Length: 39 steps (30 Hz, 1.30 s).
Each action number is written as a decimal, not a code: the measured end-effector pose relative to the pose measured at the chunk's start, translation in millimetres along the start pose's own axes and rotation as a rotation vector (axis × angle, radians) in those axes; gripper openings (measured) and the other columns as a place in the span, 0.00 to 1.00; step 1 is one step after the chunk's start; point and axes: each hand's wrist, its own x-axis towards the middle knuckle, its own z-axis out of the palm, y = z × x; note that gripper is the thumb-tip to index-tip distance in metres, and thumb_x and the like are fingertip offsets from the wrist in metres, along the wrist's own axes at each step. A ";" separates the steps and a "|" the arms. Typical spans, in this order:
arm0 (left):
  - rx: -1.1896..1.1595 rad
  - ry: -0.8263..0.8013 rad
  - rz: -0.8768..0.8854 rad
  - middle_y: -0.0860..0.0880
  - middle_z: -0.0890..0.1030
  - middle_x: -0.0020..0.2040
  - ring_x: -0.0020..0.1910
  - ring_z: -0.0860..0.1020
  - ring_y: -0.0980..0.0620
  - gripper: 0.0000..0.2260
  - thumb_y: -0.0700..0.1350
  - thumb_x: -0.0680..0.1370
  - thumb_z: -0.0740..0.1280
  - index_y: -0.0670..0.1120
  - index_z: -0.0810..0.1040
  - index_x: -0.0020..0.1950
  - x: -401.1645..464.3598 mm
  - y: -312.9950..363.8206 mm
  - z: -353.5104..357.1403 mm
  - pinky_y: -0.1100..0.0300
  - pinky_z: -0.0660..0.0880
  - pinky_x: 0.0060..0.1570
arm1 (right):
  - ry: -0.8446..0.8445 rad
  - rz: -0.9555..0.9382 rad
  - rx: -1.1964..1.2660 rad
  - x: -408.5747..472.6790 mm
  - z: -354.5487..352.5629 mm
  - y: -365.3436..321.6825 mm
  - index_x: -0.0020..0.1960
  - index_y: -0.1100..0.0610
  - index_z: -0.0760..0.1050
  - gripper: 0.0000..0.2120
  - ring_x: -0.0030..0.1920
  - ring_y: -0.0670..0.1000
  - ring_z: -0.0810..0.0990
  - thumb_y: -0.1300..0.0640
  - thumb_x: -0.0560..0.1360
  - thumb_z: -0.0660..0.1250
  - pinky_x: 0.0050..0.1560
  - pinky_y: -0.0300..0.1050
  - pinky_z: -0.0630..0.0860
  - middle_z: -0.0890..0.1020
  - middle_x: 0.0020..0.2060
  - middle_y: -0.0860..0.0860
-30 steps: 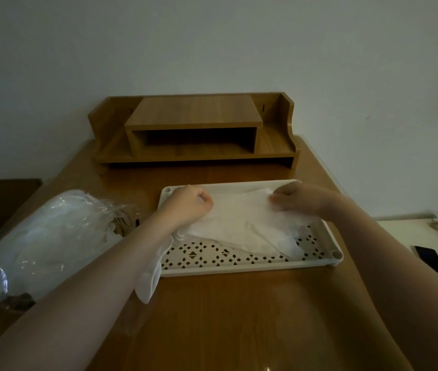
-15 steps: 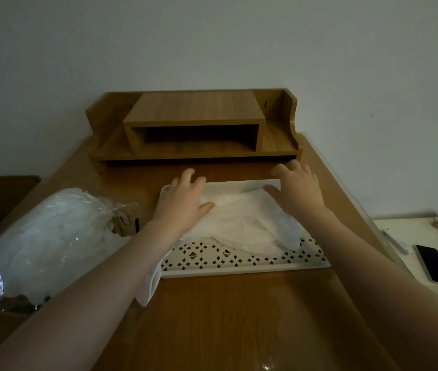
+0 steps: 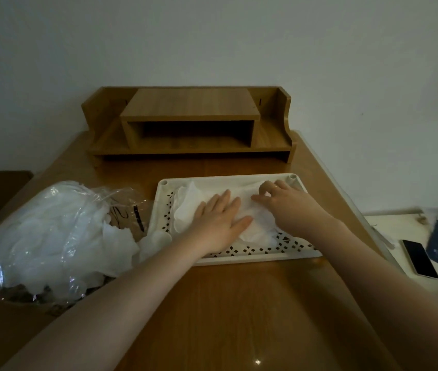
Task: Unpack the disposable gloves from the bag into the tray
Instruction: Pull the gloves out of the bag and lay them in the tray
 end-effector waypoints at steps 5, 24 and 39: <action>-0.019 -0.115 0.041 0.53 0.34 0.76 0.75 0.33 0.46 0.25 0.66 0.78 0.51 0.67 0.52 0.74 -8.6 -1.1 -10.4 0.42 0.32 0.70 | -0.145 0.015 -0.060 -12.9 -0.7 5.7 0.74 0.40 0.57 0.29 0.75 0.57 0.33 0.60 0.78 0.57 0.73 0.59 0.34 0.41 0.77 0.51; 0.219 -0.037 -0.178 0.43 0.34 0.76 0.75 0.36 0.44 0.49 0.76 0.70 0.49 0.46 0.35 0.76 -2.3 -43.8 -10.2 0.50 0.38 0.73 | -0.213 0.412 0.152 16.3 40.1 -10.7 0.78 0.53 0.41 0.52 0.77 0.59 0.41 0.20 0.65 0.40 0.69 0.64 0.31 0.45 0.77 0.56; -0.690 0.832 -0.039 0.52 0.76 0.56 0.52 0.75 0.56 0.12 0.42 0.83 0.52 0.46 0.73 0.61 -97.6 -66.1 -74.6 0.70 0.70 0.46 | 0.491 -0.354 0.602 -6.0 -67.7 -121.8 0.53 0.60 0.80 0.08 0.48 0.51 0.80 0.60 0.77 0.64 0.48 0.38 0.76 0.82 0.49 0.54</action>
